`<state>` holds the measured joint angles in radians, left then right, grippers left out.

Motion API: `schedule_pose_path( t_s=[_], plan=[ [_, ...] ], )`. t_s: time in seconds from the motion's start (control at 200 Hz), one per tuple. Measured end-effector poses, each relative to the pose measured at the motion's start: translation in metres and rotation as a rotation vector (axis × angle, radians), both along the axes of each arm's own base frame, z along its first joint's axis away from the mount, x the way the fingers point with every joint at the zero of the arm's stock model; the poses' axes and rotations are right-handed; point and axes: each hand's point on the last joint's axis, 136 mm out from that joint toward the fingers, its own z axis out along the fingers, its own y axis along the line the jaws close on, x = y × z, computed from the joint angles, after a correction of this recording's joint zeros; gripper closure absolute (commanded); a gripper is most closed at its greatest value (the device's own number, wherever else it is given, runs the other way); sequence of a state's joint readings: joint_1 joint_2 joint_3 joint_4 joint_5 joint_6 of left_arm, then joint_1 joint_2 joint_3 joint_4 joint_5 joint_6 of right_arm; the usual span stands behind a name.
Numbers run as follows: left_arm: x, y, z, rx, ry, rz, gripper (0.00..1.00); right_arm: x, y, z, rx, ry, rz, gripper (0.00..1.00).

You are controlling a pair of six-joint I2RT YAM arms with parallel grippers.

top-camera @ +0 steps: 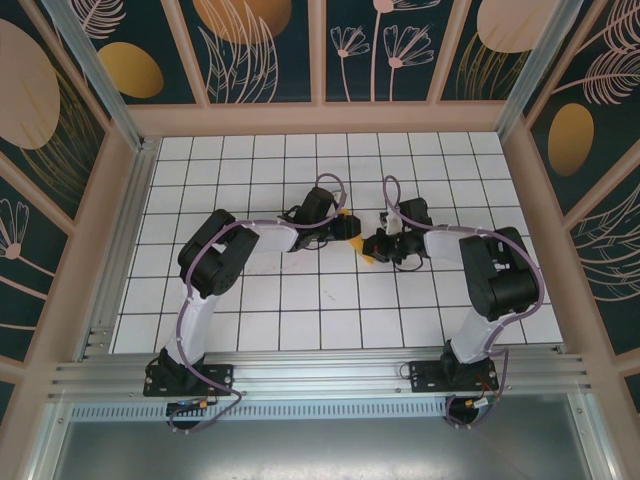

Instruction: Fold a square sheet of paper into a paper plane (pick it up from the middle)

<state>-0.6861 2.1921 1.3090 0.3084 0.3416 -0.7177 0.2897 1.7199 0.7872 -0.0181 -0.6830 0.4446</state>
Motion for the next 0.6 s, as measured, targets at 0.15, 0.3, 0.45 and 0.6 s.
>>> schedule_pose_path(
  t_s=[0.15,0.3,0.45,0.6],
  plan=[
    [0.0,0.0,0.0,0.001,0.001,-0.001,0.59,-0.003,-0.005,-0.006,-0.034,0.007,0.001,0.98],
    [0.0,0.0,0.0,0.001,0.001,-0.001,0.59,-0.002,-0.01,-0.014,-0.077,0.014,-0.012,0.98],
    [0.0,0.0,0.0,0.002,0.0,-0.001,0.59,-0.001,-0.012,-0.019,-0.094,0.015,-0.008,0.98],
    [0.0,0.0,-0.001,0.003,-0.001,-0.002,0.59,-0.001,-0.012,-0.02,-0.097,0.014,-0.007,0.99]
  ],
)
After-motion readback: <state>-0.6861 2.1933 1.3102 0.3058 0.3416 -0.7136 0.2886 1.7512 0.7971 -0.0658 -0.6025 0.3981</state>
